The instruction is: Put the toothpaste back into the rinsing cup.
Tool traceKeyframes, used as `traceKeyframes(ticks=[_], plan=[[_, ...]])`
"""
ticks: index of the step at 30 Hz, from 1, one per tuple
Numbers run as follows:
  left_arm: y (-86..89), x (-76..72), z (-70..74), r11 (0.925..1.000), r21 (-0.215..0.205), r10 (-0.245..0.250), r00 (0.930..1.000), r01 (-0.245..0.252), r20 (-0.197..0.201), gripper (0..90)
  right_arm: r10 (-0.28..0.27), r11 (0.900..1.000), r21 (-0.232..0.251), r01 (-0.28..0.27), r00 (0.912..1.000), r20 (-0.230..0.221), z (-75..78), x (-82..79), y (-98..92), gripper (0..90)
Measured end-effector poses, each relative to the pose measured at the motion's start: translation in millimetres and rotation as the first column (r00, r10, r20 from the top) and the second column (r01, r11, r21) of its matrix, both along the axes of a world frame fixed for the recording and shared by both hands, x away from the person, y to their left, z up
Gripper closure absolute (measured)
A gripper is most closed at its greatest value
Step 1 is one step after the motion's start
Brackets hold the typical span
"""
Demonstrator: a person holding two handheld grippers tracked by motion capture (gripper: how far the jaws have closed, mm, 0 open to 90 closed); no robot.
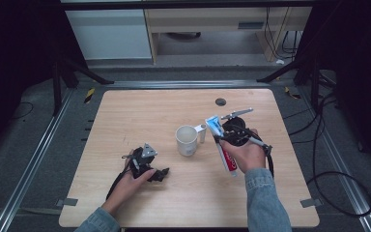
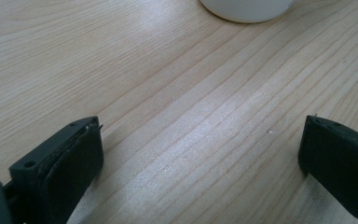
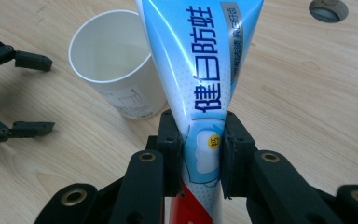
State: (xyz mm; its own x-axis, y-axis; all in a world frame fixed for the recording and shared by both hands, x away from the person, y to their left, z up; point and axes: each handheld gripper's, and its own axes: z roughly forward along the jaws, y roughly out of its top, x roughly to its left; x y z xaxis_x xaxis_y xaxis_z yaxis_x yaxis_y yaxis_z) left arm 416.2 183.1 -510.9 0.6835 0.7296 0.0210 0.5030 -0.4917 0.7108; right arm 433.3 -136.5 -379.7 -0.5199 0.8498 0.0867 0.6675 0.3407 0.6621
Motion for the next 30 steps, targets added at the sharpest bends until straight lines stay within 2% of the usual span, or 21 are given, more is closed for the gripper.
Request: traceKeyframes(ticks=[8,15,18,22,30], plan=[[0.0,0.0,0.0,1.0000,0.000,0.000,1.0000,0.000,0.000,0.0,-0.011,0.999,0.042,0.008,0.9971,0.076,3.9,-2.7,3.5,73.2],[0.0,0.0,0.0,1.0000,0.000,0.000,1.0000,0.000,0.000,0.0,-0.041,0.997,0.067,0.032,0.9906,0.131,9.0,-5.6,3.6,73.3],[0.0,0.0,0.0,1.0000,0.000,0.000,1.0000,0.000,0.000,0.0,-0.058,0.996,0.083,0.045,0.9849,0.163,11.7,-6.3,3.8,73.3],[0.0,0.0,0.0,1.0000,0.000,0.000,1.0000,0.000,0.000,0.0,-0.074,0.993,0.104,0.055,0.9807,0.181,13.5,-6.4,3.6,73.3],[-0.3,0.1,-0.1,1.0000,-0.001,0.002,1.0000,-0.002,0.000,0.0,-0.100,0.991,0.110,0.074,0.9643,0.246,16.1,-6.7,1.2,73.2]])
